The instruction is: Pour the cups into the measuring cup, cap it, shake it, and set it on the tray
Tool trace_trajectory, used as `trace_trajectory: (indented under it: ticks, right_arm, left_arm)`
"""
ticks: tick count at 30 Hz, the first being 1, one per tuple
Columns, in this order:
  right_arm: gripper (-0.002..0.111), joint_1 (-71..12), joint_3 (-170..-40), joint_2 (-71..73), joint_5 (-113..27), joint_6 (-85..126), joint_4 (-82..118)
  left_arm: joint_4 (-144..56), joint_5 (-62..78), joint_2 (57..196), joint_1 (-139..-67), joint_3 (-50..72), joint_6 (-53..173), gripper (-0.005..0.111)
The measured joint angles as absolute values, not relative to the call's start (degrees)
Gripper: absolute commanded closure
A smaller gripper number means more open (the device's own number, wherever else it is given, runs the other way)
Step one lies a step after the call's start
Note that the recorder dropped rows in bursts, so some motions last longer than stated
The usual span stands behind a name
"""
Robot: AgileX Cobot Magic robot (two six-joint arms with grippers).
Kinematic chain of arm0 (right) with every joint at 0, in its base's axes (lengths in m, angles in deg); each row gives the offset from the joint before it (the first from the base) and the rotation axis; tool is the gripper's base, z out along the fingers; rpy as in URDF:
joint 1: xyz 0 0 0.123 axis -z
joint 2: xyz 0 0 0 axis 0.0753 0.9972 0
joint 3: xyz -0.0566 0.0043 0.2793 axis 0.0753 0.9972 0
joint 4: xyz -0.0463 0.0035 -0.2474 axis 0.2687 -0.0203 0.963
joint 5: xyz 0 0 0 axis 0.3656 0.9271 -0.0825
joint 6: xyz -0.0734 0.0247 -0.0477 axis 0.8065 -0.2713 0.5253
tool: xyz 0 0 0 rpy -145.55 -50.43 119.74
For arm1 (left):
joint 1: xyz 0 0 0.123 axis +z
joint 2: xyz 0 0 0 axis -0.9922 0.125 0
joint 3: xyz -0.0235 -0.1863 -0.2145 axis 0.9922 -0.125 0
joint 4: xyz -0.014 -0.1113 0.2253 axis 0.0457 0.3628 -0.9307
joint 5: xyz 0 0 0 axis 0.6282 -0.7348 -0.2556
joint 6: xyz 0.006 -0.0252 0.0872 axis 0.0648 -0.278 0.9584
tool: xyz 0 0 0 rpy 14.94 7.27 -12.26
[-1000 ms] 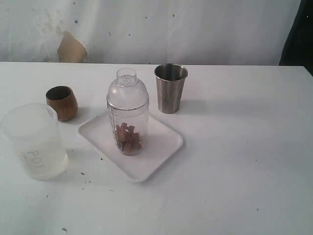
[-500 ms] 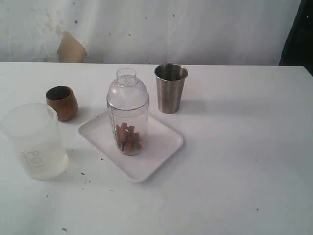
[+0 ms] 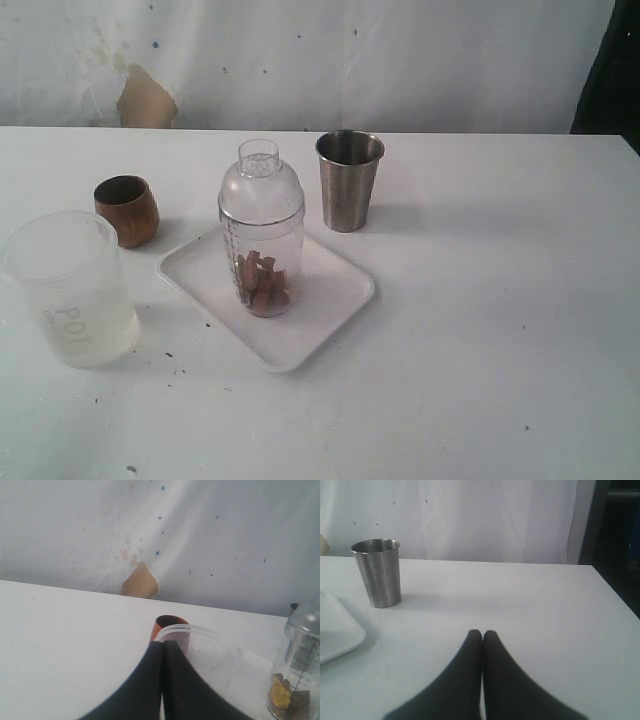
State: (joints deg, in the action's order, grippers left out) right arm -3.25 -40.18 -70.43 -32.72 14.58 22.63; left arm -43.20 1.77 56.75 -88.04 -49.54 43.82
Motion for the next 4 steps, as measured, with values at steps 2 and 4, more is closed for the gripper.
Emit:
trace_trajectory:
  ticks: [2, 4]
  right_arm:
    - [0.108, -3.3, -40.2, -70.4, -32.7, 14.6, 22.6]
    - [0.108, -3.3, -40.2, -70.4, -32.7, 14.6, 22.6]
  left_arm:
    - [-43.2, 1.8, 56.7, -88.0, -49.5, 43.8, 0.107]
    - [-43.2, 1.8, 56.7, -88.0, -49.6, 43.8, 0.107]
